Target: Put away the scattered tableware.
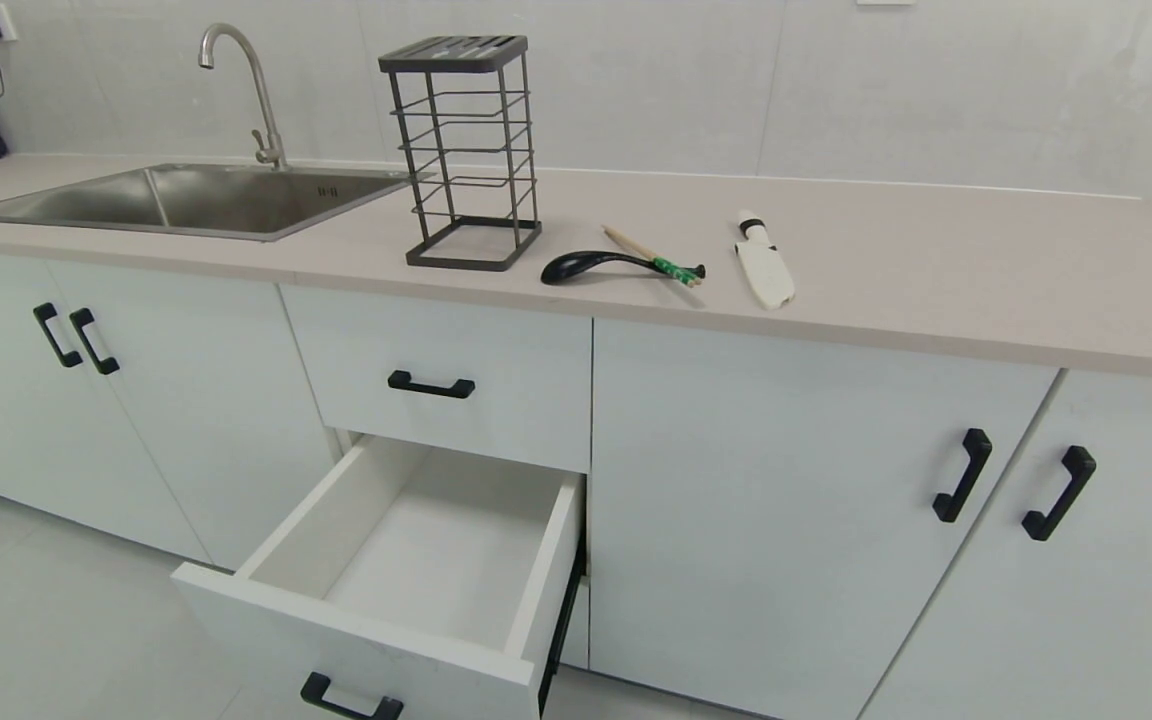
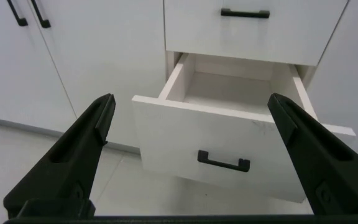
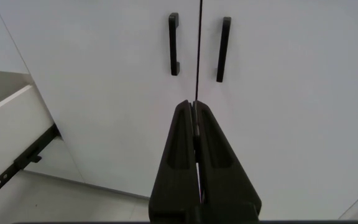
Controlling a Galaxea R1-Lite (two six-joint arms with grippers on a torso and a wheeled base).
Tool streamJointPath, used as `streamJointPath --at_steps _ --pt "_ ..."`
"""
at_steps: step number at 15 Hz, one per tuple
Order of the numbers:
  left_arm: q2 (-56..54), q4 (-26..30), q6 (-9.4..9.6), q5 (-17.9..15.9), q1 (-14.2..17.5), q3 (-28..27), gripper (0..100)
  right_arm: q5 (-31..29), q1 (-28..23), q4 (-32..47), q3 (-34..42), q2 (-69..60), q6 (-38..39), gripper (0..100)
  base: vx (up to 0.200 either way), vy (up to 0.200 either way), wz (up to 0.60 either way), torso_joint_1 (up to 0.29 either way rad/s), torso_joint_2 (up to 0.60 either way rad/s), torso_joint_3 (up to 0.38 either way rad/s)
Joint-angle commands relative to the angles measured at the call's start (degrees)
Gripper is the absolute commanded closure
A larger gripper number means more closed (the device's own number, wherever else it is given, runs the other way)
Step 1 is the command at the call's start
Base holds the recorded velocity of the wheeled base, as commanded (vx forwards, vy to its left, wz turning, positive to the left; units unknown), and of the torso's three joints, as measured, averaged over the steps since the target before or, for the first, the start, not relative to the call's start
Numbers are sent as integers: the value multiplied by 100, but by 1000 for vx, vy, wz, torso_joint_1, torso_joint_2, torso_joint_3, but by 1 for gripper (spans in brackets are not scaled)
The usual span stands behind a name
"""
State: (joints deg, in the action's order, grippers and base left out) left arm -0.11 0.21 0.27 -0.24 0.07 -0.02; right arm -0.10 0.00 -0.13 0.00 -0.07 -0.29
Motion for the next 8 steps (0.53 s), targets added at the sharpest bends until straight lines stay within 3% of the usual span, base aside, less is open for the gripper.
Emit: streamJointPath --at_steps 1,8 --pt "11 -3 -9 7 1 2 0 1 9 -4 0 7 3 100 0 0 0 46 -437 -330" --pt "11 -3 -18 7 1 2 0 1 9 -4 0 7 -6 100 0 0 0 97 -447 -346"
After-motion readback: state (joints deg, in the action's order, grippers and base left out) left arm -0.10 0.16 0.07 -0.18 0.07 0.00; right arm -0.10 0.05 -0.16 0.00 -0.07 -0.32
